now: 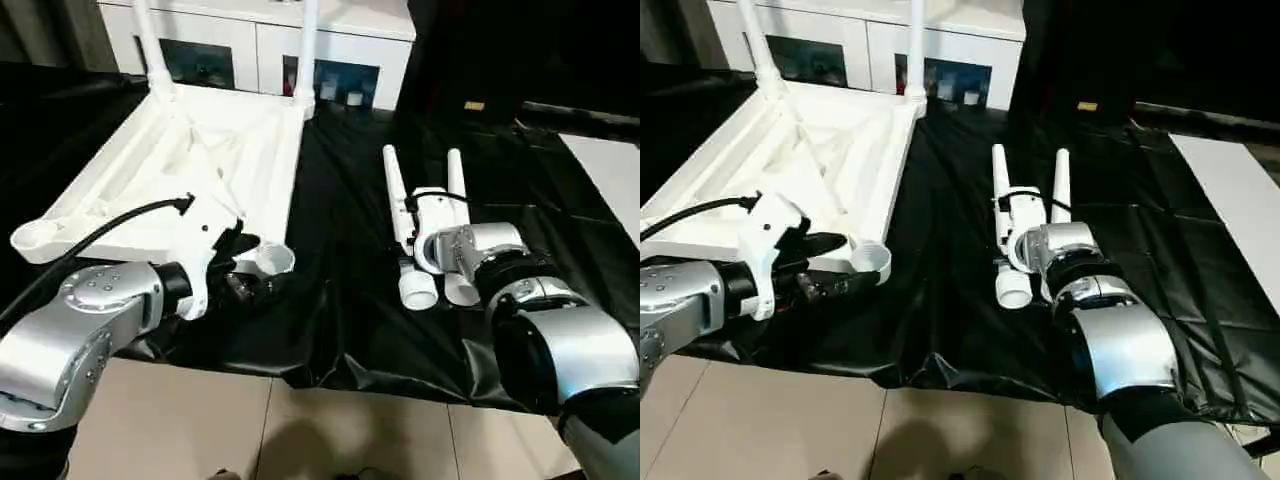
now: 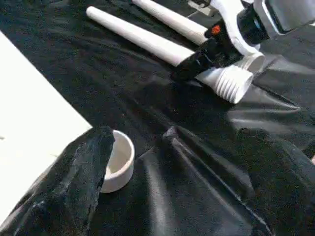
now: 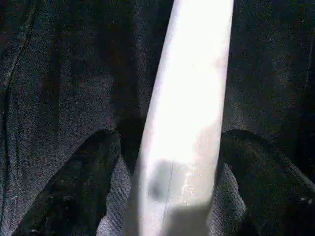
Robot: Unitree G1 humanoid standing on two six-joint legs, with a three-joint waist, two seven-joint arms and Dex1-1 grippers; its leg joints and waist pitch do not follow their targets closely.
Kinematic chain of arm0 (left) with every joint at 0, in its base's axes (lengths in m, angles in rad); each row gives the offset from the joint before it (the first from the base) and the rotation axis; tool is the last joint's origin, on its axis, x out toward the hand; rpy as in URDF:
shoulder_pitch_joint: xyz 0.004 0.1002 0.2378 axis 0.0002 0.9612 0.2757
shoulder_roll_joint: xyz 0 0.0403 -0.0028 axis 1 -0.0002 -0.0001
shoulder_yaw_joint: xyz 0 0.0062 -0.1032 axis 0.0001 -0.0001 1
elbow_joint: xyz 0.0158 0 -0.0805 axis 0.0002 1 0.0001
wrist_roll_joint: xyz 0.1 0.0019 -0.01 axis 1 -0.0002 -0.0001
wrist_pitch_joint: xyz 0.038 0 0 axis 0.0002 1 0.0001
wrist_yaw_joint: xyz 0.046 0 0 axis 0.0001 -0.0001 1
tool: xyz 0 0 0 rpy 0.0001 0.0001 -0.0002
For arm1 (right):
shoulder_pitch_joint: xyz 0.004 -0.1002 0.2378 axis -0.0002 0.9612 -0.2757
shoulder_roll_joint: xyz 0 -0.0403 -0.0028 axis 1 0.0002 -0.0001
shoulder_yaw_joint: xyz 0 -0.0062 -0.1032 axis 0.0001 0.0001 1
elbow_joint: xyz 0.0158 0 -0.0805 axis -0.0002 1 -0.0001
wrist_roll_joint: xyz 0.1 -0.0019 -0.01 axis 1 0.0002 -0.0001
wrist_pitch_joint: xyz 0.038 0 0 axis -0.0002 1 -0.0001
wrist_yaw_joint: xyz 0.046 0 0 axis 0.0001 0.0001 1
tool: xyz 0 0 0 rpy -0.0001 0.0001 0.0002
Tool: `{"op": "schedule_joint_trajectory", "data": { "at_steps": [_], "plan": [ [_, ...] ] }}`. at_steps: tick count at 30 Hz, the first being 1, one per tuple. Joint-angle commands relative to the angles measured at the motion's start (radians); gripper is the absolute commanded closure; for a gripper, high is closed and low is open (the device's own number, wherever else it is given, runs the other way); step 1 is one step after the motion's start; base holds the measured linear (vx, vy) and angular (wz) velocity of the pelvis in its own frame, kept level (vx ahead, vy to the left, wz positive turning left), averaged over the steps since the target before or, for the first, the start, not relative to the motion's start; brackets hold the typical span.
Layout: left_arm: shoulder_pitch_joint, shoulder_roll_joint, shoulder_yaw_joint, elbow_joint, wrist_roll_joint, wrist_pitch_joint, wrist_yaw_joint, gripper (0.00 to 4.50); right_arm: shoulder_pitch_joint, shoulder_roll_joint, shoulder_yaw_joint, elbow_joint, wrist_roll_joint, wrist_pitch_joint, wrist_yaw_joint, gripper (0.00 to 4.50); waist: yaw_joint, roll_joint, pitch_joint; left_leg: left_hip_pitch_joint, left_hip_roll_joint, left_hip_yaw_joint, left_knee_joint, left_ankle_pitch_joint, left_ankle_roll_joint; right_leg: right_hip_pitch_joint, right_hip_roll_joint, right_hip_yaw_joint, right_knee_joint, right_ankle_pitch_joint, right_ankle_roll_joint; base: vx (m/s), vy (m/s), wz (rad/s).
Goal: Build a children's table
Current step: Pick table leg
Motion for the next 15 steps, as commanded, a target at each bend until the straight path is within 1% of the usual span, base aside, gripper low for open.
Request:
{"op": "schedule_joint_trajectory", "data": {
  "at_steps": [1, 3, 5, 6, 8, 9, 10, 11, 12, 15],
  "plan": [
    [-0.018, 0.011, -0.010, -0.024, -0.007, 0.006, -0.010, 0.00, -0.025, -0.011, -0.027, 0.016, 0.017, 0.021, 0.004, 1.09, 0.004, 0.024, -0.067, -0.007, 0.061, -0.023, -0.081, -0.084, -0.006, 0.066, -0.099, 0.076, -0.075, -0.216, -0.181, 0.000, 0.000, 0.00],
    [-0.019, 0.013, -0.011, -0.023, -0.006, 0.004, -0.010, 0.00, -0.028, -0.010, -0.039, 0.019, 0.024, 0.025, 0.005, 1.19, 0.004, 0.022, -0.067, -0.008, 0.061, -0.024, -0.081, -0.084, -0.007, 0.067, -0.099, 0.076, -0.075, -0.218, -0.176, 0.000, 0.000, 0.00],
    [-0.020, 0.016, -0.014, -0.022, -0.002, 0.000, -0.009, 0.00, -0.029, -0.009, -0.044, 0.020, 0.027, 0.026, 0.004, 1.42, 0.004, 0.023, -0.068, -0.008, 0.061, -0.024, -0.081, -0.079, -0.008, 0.067, -0.099, 0.075, -0.073, -0.213, -0.175, 0.000, 0.000, 0.00],
    [-0.019, 0.017, -0.014, -0.022, -0.002, -0.001, -0.008, 0.00, -0.028, -0.010, -0.046, 0.020, 0.028, 0.026, 0.004, 1.52, 0.004, 0.025, -0.068, -0.008, 0.062, -0.025, -0.081, -0.078, -0.009, 0.067, -0.099, 0.075, -0.073, -0.209, -0.177, 0.000, 0.000, 0.00],
    [-0.020, 0.019, -0.014, -0.024, -0.007, 0.001, -0.005, 0.00, -0.027, -0.011, -0.051, 0.021, 0.030, 0.024, 0.000, 1.59, 0.004, 0.022, -0.068, -0.009, 0.062, -0.024, -0.081, -0.076, -0.009, 0.067, -0.099, 0.075, -0.072, -0.199, -0.180, 0.000, 0.000, 0.00],
    [-0.021, 0.021, -0.014, -0.024, -0.009, 0.001, -0.004, 0.00, -0.027, -0.011, -0.055, 0.022, 0.032, 0.023, -0.001, 1.75, 0.004, 0.025, -0.068, -0.009, 0.061, -0.024, -0.081, -0.076, -0.009, 0.067, -0.099, 0.075, -0.072, -0.196, -0.182, 0.000, 0.000, 0.00],
    [-0.022, 0.022, -0.015, -0.023, -0.009, 0.000, -0.003, 0.00, -0.027, -0.011, -0.059, 0.021, 0.034, 0.020, -0.004, 1.86, 0.004, 0.023, -0.069, -0.010, 0.061, -0.024, -0.081, -0.073, -0.008, 0.068, -0.099, 0.075, -0.072, -0.192, -0.183, 0.000, 0.000, 0.00],
    [-0.024, 0.023, -0.016, -0.021, -0.009, -0.001, -0.003, 0.00, -0.028, -0.011, -0.064, 0.020, 0.035, 0.016, -0.006, 1.96, 0.005, 0.023, -0.068, -0.009, 0.062, -0.024, -0.081, -0.075, -0.009, 0.068, -0.099, 0.075, -0.072, -0.194, -0.184, 0.000, 0.000, 0.00],
    [-0.023, 0.024, -0.015, -0.020, -0.009, -0.001, -0.003, 0.00, -0.028, -0.011, -0.066, 0.020, 0.036, 0.015, -0.006, 1.96, 0.005, 0.024, -0.068, -0.009, 0.061, -0.023, -0.081, -0.076, -0.010, 0.067, -0.099, 0.075, -0.072, -0.195, -0.184, 0.000, 0.000, 0.00],
    [-0.027, 0.019, -0.009, -0.016, -0.014, -0.001, 0.000, 0.00, -0.032, -0.012, -0.073, 0.014, 0.039, 0.013, -0.005, 2.29, 0.005, 0.025, -0.068, -0.009, 0.061, -0.024, -0.082, -0.085, -0.012, 0.068, -0.099, 0.074, -0.073, -0.210, -0.180, 0.000, 0.000, 0.00]
  ]
}}
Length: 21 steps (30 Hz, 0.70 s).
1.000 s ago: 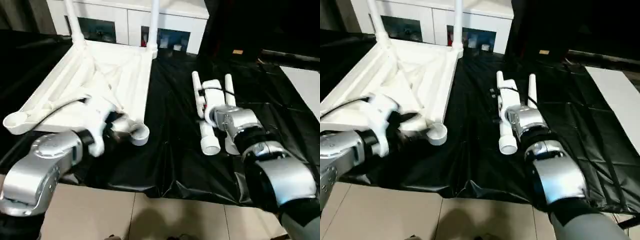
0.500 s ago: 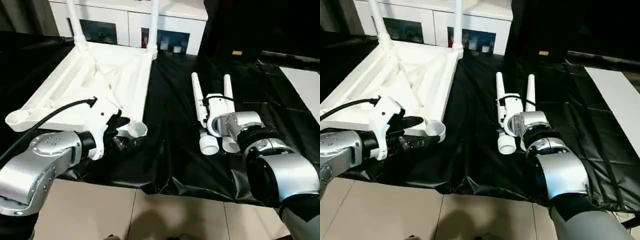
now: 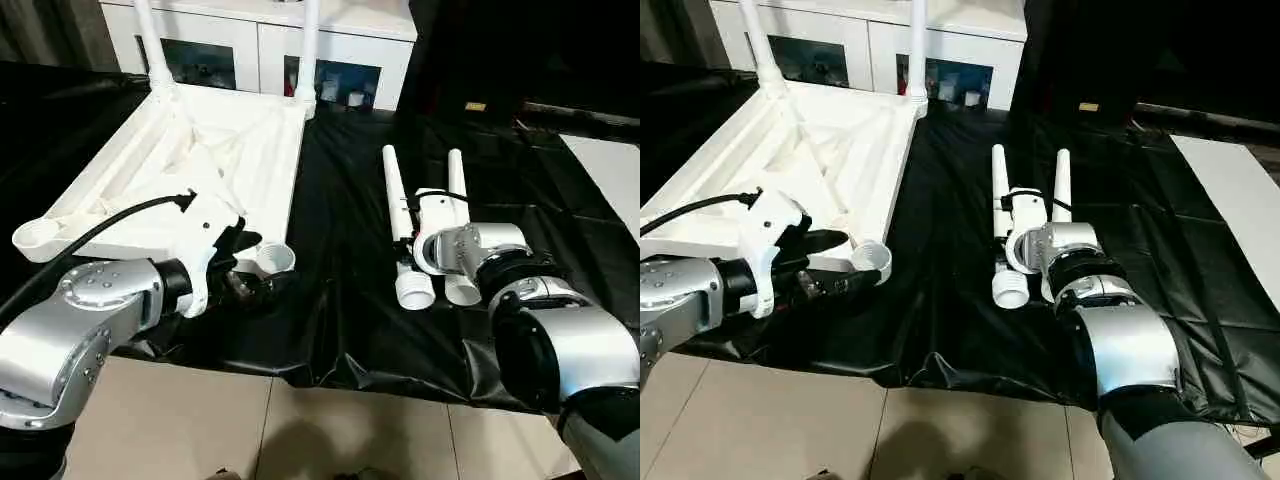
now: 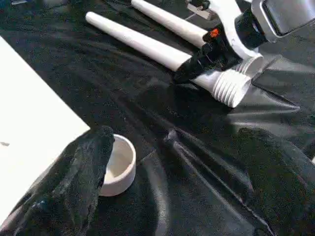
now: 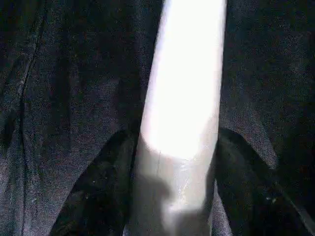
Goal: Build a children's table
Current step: Pick table leg
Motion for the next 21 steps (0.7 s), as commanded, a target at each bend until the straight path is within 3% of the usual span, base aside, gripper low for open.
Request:
{"op": "schedule_joint_trajectory", "data": {
  "at_steps": [1, 4, 5, 12, 15, 16, 19, 21],
  "plan": [
    [-0.016, 0.004, -0.005, -0.009, -0.014, -0.001, -0.002, 0.00, -0.031, -0.012, -0.018, 0.006, 0.016, 0.000, -0.001, 2.37, 0.004, 0.027, -0.068, -0.008, 0.060, -0.024, -0.081, -0.087, -0.009, 0.067, -0.099, 0.075, -0.074, -0.206, -0.181, 0.000, 0.000, 0.00],
    [-0.019, 0.004, -0.007, -0.004, -0.011, -0.003, 0.000, 0.00, -0.026, -0.014, -0.022, 0.005, 0.019, -0.005, -0.007, 2.57, 0.005, 0.025, -0.069, -0.009, 0.060, -0.024, -0.081, -0.081, -0.007, 0.068, -0.099, 0.075, -0.071, -0.195, -0.184, 0.000, 0.000, 0.00],
    [-0.023, 0.003, -0.006, 0.004, -0.009, -0.005, 0.002, 0.00, -0.022, -0.015, -0.025, 0.004, 0.022, -0.008, -0.004, 2.61, 0.004, 0.029, -0.069, -0.009, 0.060, -0.024, -0.081, -0.080, -0.008, 0.068, -0.098, 0.075, -0.072, -0.192, -0.185, 0.000, 0.000, 0.00],
    [-0.045, -0.014, 0.004, 0.042, 0.014, -0.039, 0.033, 0.00, -0.008, -0.018, -0.071, -0.019, 0.056, -0.038, 0.009, 2.67, 0.005, 0.030, -0.070, -0.009, 0.060, -0.024, -0.080, -0.076, -0.004, 0.069, -0.098, 0.074, -0.071, -0.180, -0.188, 0.000, 0.000, 0.00],
    [-0.092, -0.083, 0.030, 0.088, 0.030, -0.075, 0.106, 0.00, 0.010, -0.011, -0.105, -0.097, 0.103, -0.140, 0.087, 2.67, 0.011, 0.034, -0.074, -0.006, 0.062, -0.023, -0.076, -0.057, 0.008, 0.071, -0.101, 0.075, -0.069, -0.145, -0.197, 0.000, 0.000, 0.00],
    [-0.113, -0.124, 0.043, 0.109, 0.032, -0.079, 0.146, 0.00, 0.021, -0.008, -0.120, -0.138, 0.127, -0.170, 0.120, 2.67, 0.012, 0.030, -0.071, -0.012, 0.062, -0.021, -0.076, -0.055, 0.017, 0.074, -0.100, 0.075, -0.072, -0.134, -0.200, 0.000, 0.000, 0.00],
    [-0.158, -0.252, 0.085, 0.154, -0.012, -0.079, 0.221, 0.00, 0.069, -0.001, -0.163, -0.268, 0.185, -0.184, 0.163, 2.67, 0.021, 0.030, -0.073, -0.011, 0.061, -0.019, -0.075, -0.032, 0.037, 0.077, -0.100, 0.076, -0.073, -0.099, -0.210, 0.000, 0.000, 0.00],
    [-0.182, -0.310, 0.102, 0.181, -0.032, -0.094, 0.254, 0.00, 0.112, 0.005, -0.163, -0.365, 0.206, -0.194, 0.202, 2.67, 0.028, 0.031, -0.074, -0.011, 0.059, -0.019, -0.076, -0.024, 0.050, 0.076, -0.096, 0.074, -0.075, -0.087, -0.206, 0.000, 0.000, 0.00]
  ]
}}
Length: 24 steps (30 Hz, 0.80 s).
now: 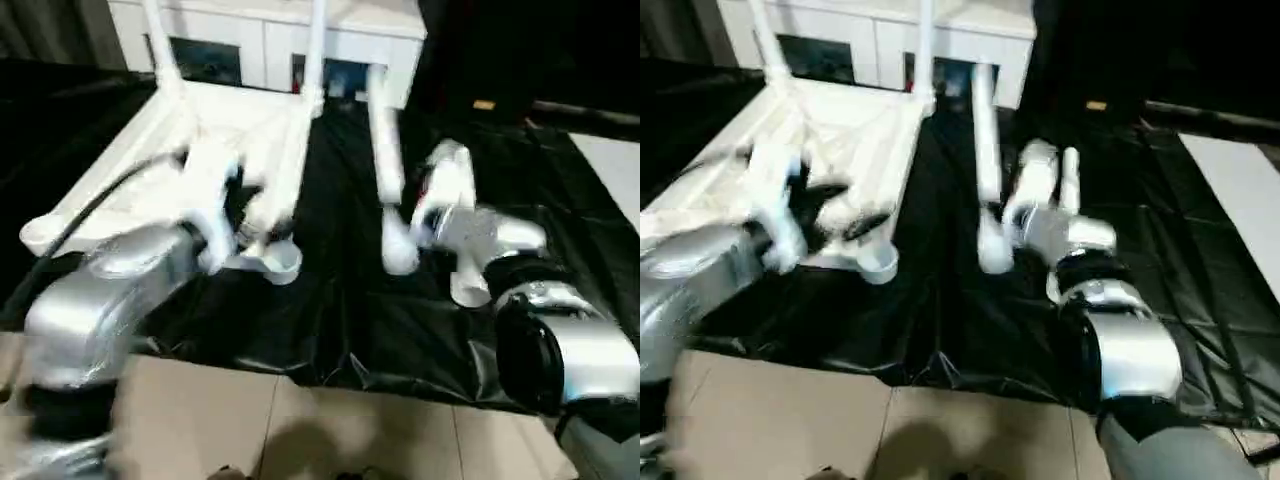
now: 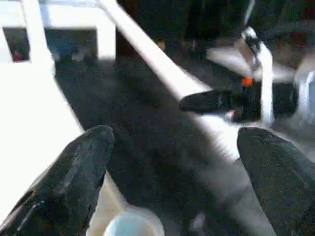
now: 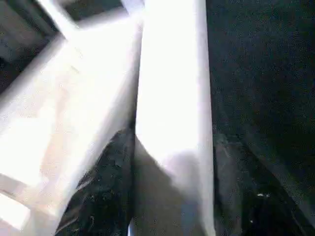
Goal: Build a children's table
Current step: Pick table leg
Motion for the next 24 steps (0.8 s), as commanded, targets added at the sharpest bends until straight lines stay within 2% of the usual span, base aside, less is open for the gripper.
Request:
{"op": "schedule_joint_trajectory", "data": {
  "at_steps": [1, 3, 4, 5, 6, 7, 8, 9, 10, 11, 12, 13, 14, 15, 16, 17, 18, 21, 24],
  "plan": [
    [-0.020, -0.040, 0.023, 0.031, -0.025, -0.019, 0.048, 0.00, 0.057, 0.003, -0.011, -0.119, 0.042, -0.015, 0.050, 2.67, 0.006, 0.026, -0.081, -0.007, 0.060, -0.024, -0.077, -0.029, 0.044, 0.078, -0.098, 0.075, -0.069, -0.086, -0.206, 0.000, 0.000, 0.00],
    [-0.059, -0.096, 0.046, 0.073, -0.049, -0.033, 0.076, 0.00, 0.127, 0.017, -0.004, -0.275, 0.099, 0.022, 0.130, 2.67, 0.011, 0.022, -0.080, -0.006, 0.057, -0.022, -0.076, -0.026, 0.061, 0.081, -0.096, 0.075, -0.078, -0.088, -0.193, 0.000, 0.000, 0.00],
    [-0.082, -0.116, 0.056, 0.094, -0.059, -0.037, 0.086, 0.00, 0.157, 0.021, 0.003, -0.345, 0.128, 0.046, 0.169, 2.67, 0.019, 0.023, -0.082, -0.003, 0.061, -0.023, -0.077, -0.018, 0.070, 0.080, -0.098, 0.074, -0.079, -0.088, -0.183, 0.000, 0.000, 0.00],
    [-0.113, -0.133, 0.065, 0.123, -0.065, -0.043, 0.092, 0.00, 0.190, 0.024, 0.007, -0.425, 0.177, 0.084, 0.222, 2.68, 0.019, 0.029, -0.082, -0.004, 0.063, -0.027, -0.079, -0.024, 0.069, 0.078, -0.098, 0.072, -0.078, -0.099, -0.186, 0.000, 0.000, 0.00],
    [-0.148, -0.147, 0.072, 0.152, -0.076, -0.050, 0.090, 0.00, 0.219, 0.021, 0.016, -0.496, 0.219, 0.118, 0.274, 2.68, 0.014, 0.021, -0.079, -0.009, 0.058, -0.025, -0.081, -0.035, 0.075, 0.083, -0.093, 0.070, -0.086, -0.123, -0.177, 0.000, 0.000, 0.00],
    [-0.180, -0.163, 0.083, 0.180, -0.086, -0.052, 0.087, 0.00, 0.247, 0.015, 0.030, -0.555, 0.251, 0.143, 0.319, 2.68, 0.028, 0.025, -0.080, 0.004, 0.058, -0.022, -0.077, -0.038, 0.084, 0.078, -0.096, 0.071, -0.094, -0.143, -0.156, 0.000, 0.000, 0.00],
    [-0.226, -0.192, 0.103, 0.220, -0.112, -0.051, 0.084, 0.00, 0.281, 0.001, 0.046, -0.625, 0.291, 0.190, 0.365, 2.68, 0.027, 0.022, -0.079, 0.000, 0.058, -0.024, -0.080, -0.036, 0.083, 0.081, -0.095, 0.071, -0.091, -0.145, -0.156, 0.000, 0.000, 0.00],
    [-0.238, -0.201, 0.110, 0.232, -0.123, -0.049, 0.082, 0.00, 0.291, -0.003, 0.051, -0.642, 0.298, 0.198, 0.374, 2.68, 0.029, 0.023, -0.081, -0.001, 0.060, -0.026, -0.080, -0.030, 0.085, 0.083, -0.096, 0.068, -0.090, -0.146, -0.158, 0.000, 0.000, 0.00],
    [-0.274, -0.225, 0.129, 0.267, -0.162, -0.039, 0.072, 0.00, 0.323, -0.016, 0.070, -0.697, 0.313, 0.213, 0.397, 2.68, 0.033, 0.029, -0.078, 0.001, 0.062, -0.027, -0.080, -0.035, 0.076, 0.079, -0.101, 0.067, -0.095, -0.181, -0.156, 0.000, 0.000, 0.00],
    [-0.275, -0.226, 0.129, 0.268, -0.163, -0.038, 0.072, 0.00, 0.324, -0.016, 0.070, -0.699, 0.313, 0.214, 0.397, 2.68, 0.033, 0.029, -0.078, 0.001, 0.062, -0.027, -0.080, -0.035, 0.076, 0.079, -0.101, 0.067, -0.095, -0.181, -0.156, 0.000, 0.000, 0.00],
    [-0.287, -0.236, 0.132, 0.280, -0.184, -0.027, 0.062, 0.00, 0.344, -0.025, 0.081, -0.734, 0.322, 0.222, 0.408, 2.68, 0.032, 0.033, -0.074, -0.002, 0.058, -0.026, -0.082, -0.045, 0.072, 0.080, -0.099, 0.065, -0.103, -0.224, -0.147, 0.000, 0.000, 0.00],
    [-0.296, -0.243, 0.133, 0.289, -0.200, -0.014, 0.056, 0.00, 0.362, -0.031, 0.086, -0.771, 0.331, 0.236, 0.415, 2.68, 0.033, 0.032, -0.073, 0.005, 0.057, -0.021, -0.083, -0.061, 0.067, 0.078, -0.098, 0.063, -0.117, -0.271, -0.126, 0.000, 0.000, 0.00],
    [-0.302, -0.243, 0.127, 0.298, -0.202, -0.006, 0.048, 0.00, 0.376, -0.033, 0.086, -0.805, 0.342, 0.256, 0.416, 2.68, 0.034, 0.033, -0.074, 0.006, 0.057, -0.022, -0.084, -0.055, 0.067, 0.080, -0.098, 0.063, -0.115, -0.271, -0.122, 0.000, 0.000, 0.00],
    [-0.304, -0.244, 0.119, 0.303, -0.202, -0.001, 0.041, 0.00, 0.388, -0.034, 0.086, -0.837, 0.355, 0.274, 0.417, 2.68, 0.036, 0.043, -0.076, 0.005, 0.057, -0.025, -0.084, -0.043, 0.067, 0.081, -0.098, 0.063, -0.112, -0.259, -0.121, 0.000, 0.000, 0.00],
    [-0.304, -0.253, 0.119, 0.307, -0.210, 0.006, 0.040, 0.00, 0.399, -0.037, 0.092, -0.865, 0.362, 0.286, 0.417, 2.68, 0.033, 0.035, -0.083, 0.000, 0.060, -0.027, -0.083, 0.003, 0.078, 0.085, -0.097, 0.062, -0.105, -0.196, -0.120, 0.000, 0.000, 0.00],
    [-0.305, -0.259, 0.121, 0.311, -0.217, 0.010, 0.041, 0.00, 0.408, -0.040, 0.096, -0.888, 0.369, 0.298, 0.416, 2.68, 0.032, 0.033, -0.083, -0.002, 0.059, -0.026, -0.082, 0.015, 0.084, 0.084, -0.097, 0.062, -0.103, -0.180, -0.125, 0.000, 0.000, 0.00],
    [-0.304, -0.267, 0.118, 0.317, -0.218, 0.015, 0.040, 0.00, 0.424, -0.043, 0.109, -0.924, 0.383, 0.316, 0.422, 2.68, 0.033, 0.038, -0.083, -0.004, 0.059, -0.027, -0.081, 0.026, 0.089, 0.086, -0.098, 0.062, -0.103, -0.173, -0.130, 0.000, 0.000, 0.00],
    [-0.301, -0.269, 0.108, 0.328, -0.210, 0.007, 0.042, 0.00, 0.437, -0.048, 0.123, -0.951, 0.392, 0.330, 0.426, 2.68, 0.033, 0.037, -0.083, -0.006, 0.057, -0.026, -0.081, 0.030, 0.099, 0.087, -0.099, 0.059, -0.106, -0.179, -0.126, 0.000, 0.000, 0.00],
    [-0.298, -0.262, 0.094, 0.346, -0.198, -0.012, 0.046, 0.00, 0.449, -0.054, 0.142, -0.974, 0.393, 0.334, 0.427, 2.68, 0.033, 0.040, -0.083, -0.004, 0.057, -0.025, -0.082, 0.020, 0.095, 0.085, -0.099, 0.058, -0.111, -0.212, -0.114, 0.000, 0.000, 0.00]
  ]
}}
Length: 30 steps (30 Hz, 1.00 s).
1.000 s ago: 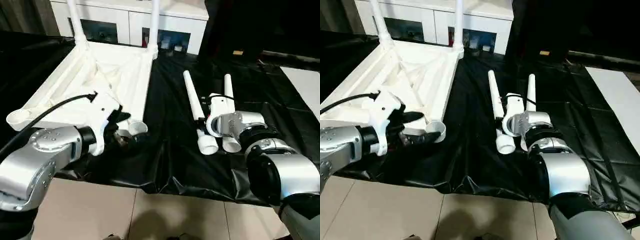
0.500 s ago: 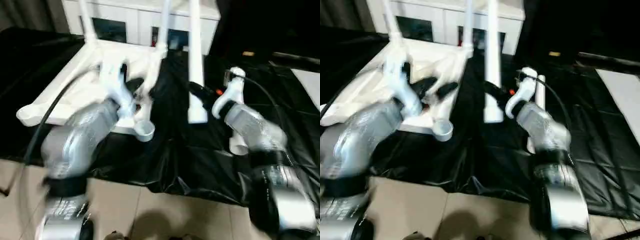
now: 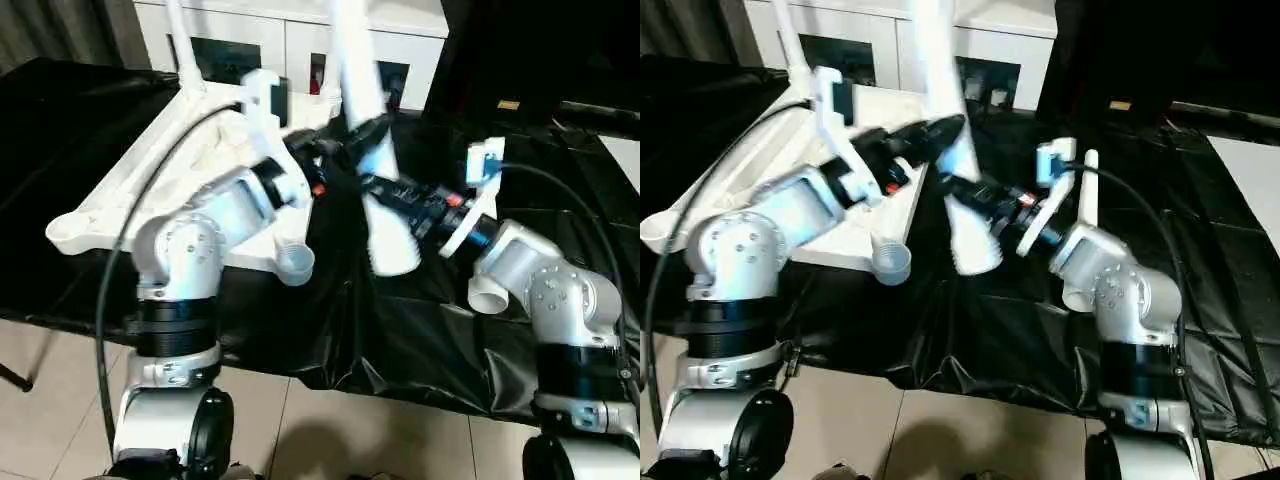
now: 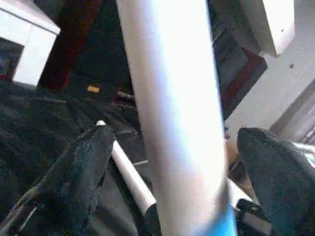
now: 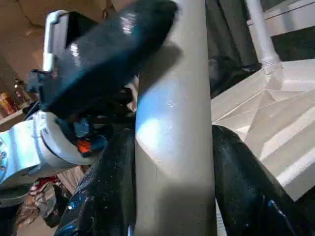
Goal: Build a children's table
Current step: Pick table leg
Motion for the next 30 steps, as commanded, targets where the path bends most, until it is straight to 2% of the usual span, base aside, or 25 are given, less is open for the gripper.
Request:
{"op": "schedule_joint_trajectory", "data": {
  "at_steps": [1, 4, 5, 10, 11, 18, 20, 21, 23, 26, 28, 30],
  "plan": [
    [-0.016, 0.007, -0.010, 0.009, 0.000, -0.011, 0.003, 0.00, 0.007, -0.011, 0.007, -0.041, 0.019, 0.018, 0.007, 2.68, 0.005, 0.007, -0.085, -0.005, 0.057, -0.025, -0.070, 0.023, 0.086, 0.072, -0.099, 0.069, -0.083, -0.210, -0.117, 0.000, 0.000, 0.00],
    [-0.015, 0.006, 0.000, 0.007, -0.009, -0.009, 0.004, 0.00, 0.005, -0.006, 0.011, -0.045, 0.012, 0.024, -0.004, 2.68, 0.004, 0.008, -0.087, -0.002, 0.060, -0.026, -0.070, 0.037, 0.089, 0.070, -0.100, 0.070, -0.077, -0.158, -0.136, 0.000, 0.000, 0.00],
    [-0.016, 0.002, 0.011, 0.007, -0.014, -0.008, 0.007, 0.00, 0.005, -0.005, 0.015, -0.048, 0.012, 0.027, -0.012, 2.68, 0.003, 0.004, -0.087, -0.003, 0.060, -0.025, -0.070, 0.038, 0.090, 0.071, -0.100, 0.070, -0.077, -0.152, -0.140, 0.000, 0.000, 0.00],
    [-0.018, 0.009, 0.029, 0.007, -0.040, 0.003, -0.003, 0.00, 0.006, -0.015, 0.034, -0.051, 0.016, 0.036, -0.015, 2.68, 0.004, 0.005, -0.086, -0.005, 0.060, -0.025, -0.070, 0.040, 0.093, 0.074, -0.103, 0.070, -0.074, -0.140, -0.150, 0.000, 0.000, 0.00],
    [-0.018, 0.010, 0.029, 0.007, -0.041, 0.003, -0.004, 0.27, 0.006, -0.016, 0.035, -0.051, 0.017, 0.036, -0.014, 2.68, 0.005, 0.005, -0.086, -0.005, 0.060, -0.025, -0.070, 0.040, 0.092, 0.074, -0.103, 0.070, -0.075, -0.142, -0.150, 0.000, 0.000, 0.00],
    [-0.015, 0.026, 0.019, -0.008, -0.061, 0.020, -0.036, 0.76, 0.013, -0.023, 0.026, -0.049, 0.049, 0.069, -0.002, 2.68, 0.006, 0.006, -0.085, -0.003, 0.060, -0.025, -0.071, 0.036, 0.085, 0.074, -0.104, 0.070, -0.077, -0.155, -0.140, 0.000, 0.000, 0.00],
    [-0.004, 0.045, 0.004, -0.016, -0.083, 0.025, -0.090, 0.85, 0.016, -0.019, 0.004, -0.037, 0.088, 0.089, 0.014, 2.68, 0.007, 0.008, -0.085, -0.004, 0.061, -0.026, -0.071, 0.036, 0.084, 0.074, -0.104, 0.070, -0.075, -0.153, -0.144, 0.000, 0.000, 0.00],
    [-0.002, 0.048, 0.002, -0.017, -0.086, 0.026, -0.099, 1.11, 0.016, -0.019, 0.001, -0.035, 0.094, 0.093, 0.017, 2.68, 0.007, 0.007, -0.086, -0.003, 0.060, -0.025, -0.071, 0.035, 0.086, 0.074, -0.104, 0.070, -0.075, -0.154, -0.143, 0.000, 0.000, 0.00],
    [0.019, 0.079, -0.009, -0.026, -0.149, 0.043, -0.222, 1.18, 0.023, -0.024, -0.021, -0.019, 0.150, 0.133, 0.058, 2.68, 0.007, 0.010, -0.086, -0.003, 0.060, -0.025, -0.071, 0.037, 0.086, 0.074, -0.104, 0.071, -0.074, -0.144, -0.150, 0.000, 0.000, 0.00],
    [0.031, 0.108, -0.039, -0.030, -0.154, 0.051, -0.294, 1.39, 0.030, -0.033, -0.018, -0.015, 0.170, 0.149, 0.089, 2.68, 0.008, 0.010, -0.086, -0.003, 0.061, -0.025, -0.072, 0.037, 0.088, 0.074, -0.104, 0.070, -0.074, -0.135, -0.153, 0.000, 0.000, 0.00],
    [0.037, 0.117, -0.048, -0.035, -0.160, 0.054, -0.324, 1.61, 0.029, -0.034, -0.020, -0.013, 0.184, 0.161, 0.093, 2.68, 0.009, 0.012, -0.085, -0.001, 0.062, -0.025, -0.073, 0.034, 0.082, 0.073, -0.104, 0.070, -0.075, -0.146, -0.152, 0.000, 0.000, 0.00],
    [0.033, 0.127, -0.052, -0.029, -0.166, 0.056, -0.335, 1.61, 0.034, -0.045, -0.012, -0.020, 0.211, 0.183, 0.112, 2.68, 0.009, 0.013, -0.085, -0.001, 0.062, -0.025, -0.073, 0.019, 0.070, 0.075, -0.106, 0.070, -0.077, -0.161, -0.152, 0.000, 0.000, 0.00]
  ]
}}
